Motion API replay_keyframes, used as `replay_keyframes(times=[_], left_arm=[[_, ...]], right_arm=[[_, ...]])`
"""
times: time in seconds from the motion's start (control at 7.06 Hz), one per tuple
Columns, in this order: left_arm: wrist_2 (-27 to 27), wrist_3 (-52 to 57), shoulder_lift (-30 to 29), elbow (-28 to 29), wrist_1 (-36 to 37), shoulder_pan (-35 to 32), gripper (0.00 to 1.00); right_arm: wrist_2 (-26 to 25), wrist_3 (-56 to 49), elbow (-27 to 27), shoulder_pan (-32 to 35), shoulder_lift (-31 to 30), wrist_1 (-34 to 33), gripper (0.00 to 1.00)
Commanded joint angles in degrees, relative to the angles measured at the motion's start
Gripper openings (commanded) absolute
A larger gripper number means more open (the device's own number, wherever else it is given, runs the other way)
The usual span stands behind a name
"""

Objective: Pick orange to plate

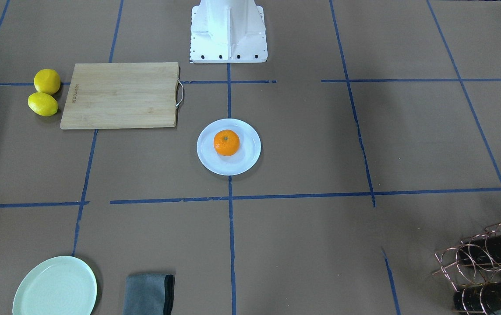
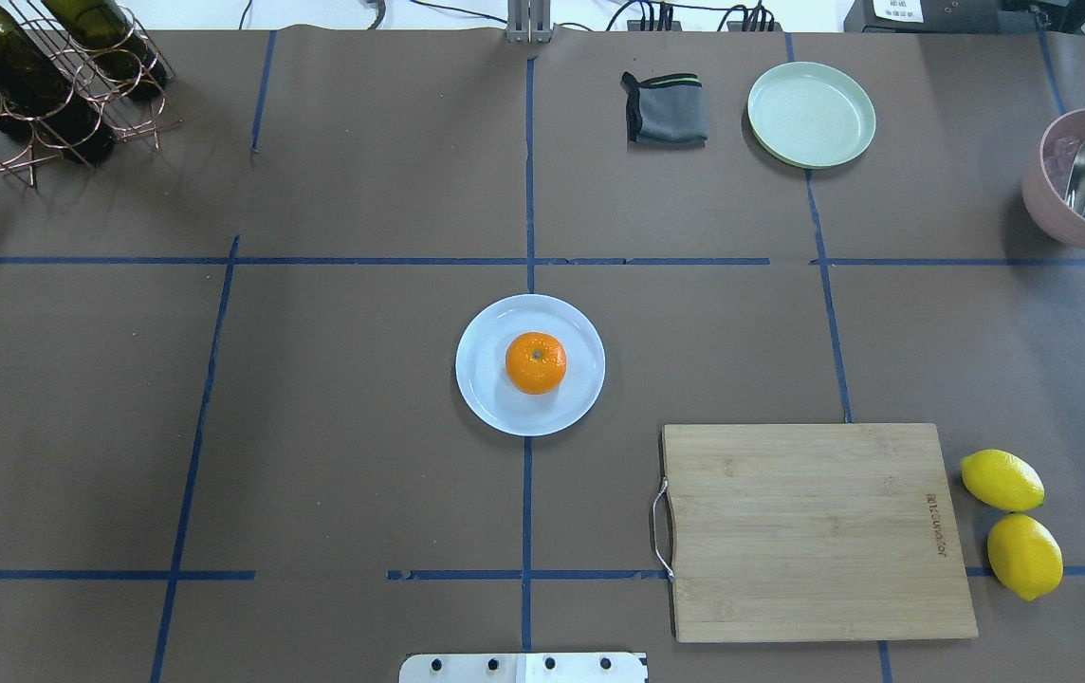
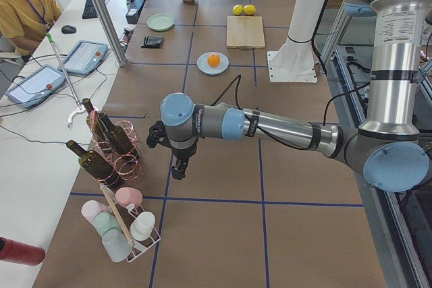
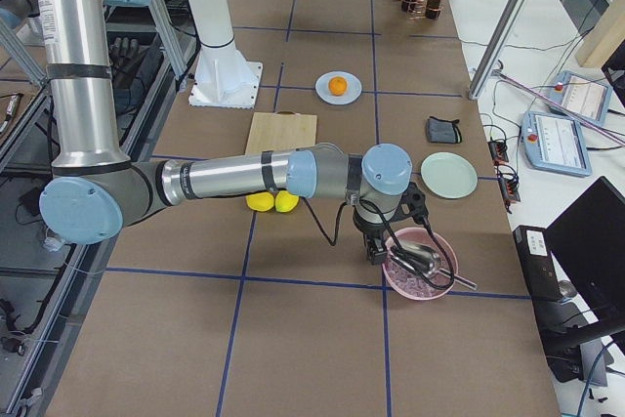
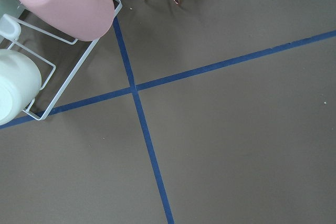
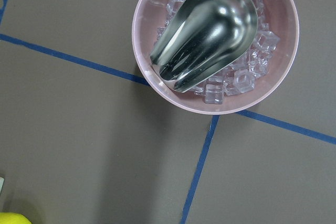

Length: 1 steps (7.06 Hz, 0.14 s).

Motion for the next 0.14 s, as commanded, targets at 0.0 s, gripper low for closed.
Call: replay_keyframes(times=[0.0], left_arm=[[0.0, -0.1, -0.4, -0.2, -0.1, 0.0, 1.00]], right_arm=[[0.0, 0.0, 0.0, 0.0, 0.0, 0.0, 1.00]])
